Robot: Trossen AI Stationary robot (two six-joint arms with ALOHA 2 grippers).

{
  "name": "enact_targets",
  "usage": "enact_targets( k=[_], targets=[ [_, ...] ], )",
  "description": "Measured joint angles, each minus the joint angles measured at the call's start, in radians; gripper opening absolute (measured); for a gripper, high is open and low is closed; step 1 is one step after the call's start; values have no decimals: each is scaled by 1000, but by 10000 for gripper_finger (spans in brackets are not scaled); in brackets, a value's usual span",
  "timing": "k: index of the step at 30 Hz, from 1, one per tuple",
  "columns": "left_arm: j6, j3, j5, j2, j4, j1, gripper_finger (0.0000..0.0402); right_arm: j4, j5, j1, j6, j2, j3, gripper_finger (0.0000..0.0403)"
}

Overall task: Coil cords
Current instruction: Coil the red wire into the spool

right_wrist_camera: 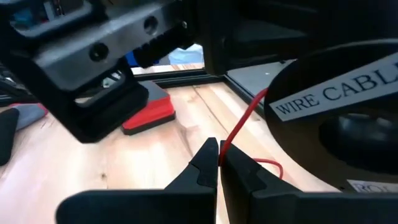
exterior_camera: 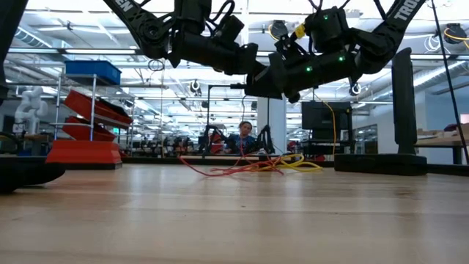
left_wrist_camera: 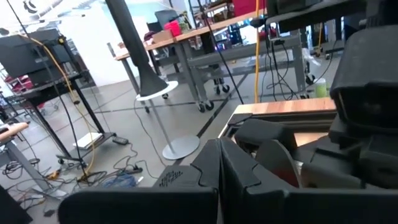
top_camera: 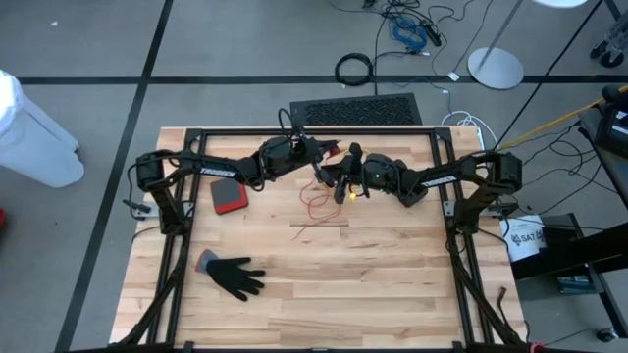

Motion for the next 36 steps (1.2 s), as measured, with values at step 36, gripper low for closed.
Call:
enact_targets(
  k=[36],
  targets=[
    [-144, 3, 188, -201, -315, 137, 0, -95, 74, -7, -195, 5, -44, 6]
  ],
)
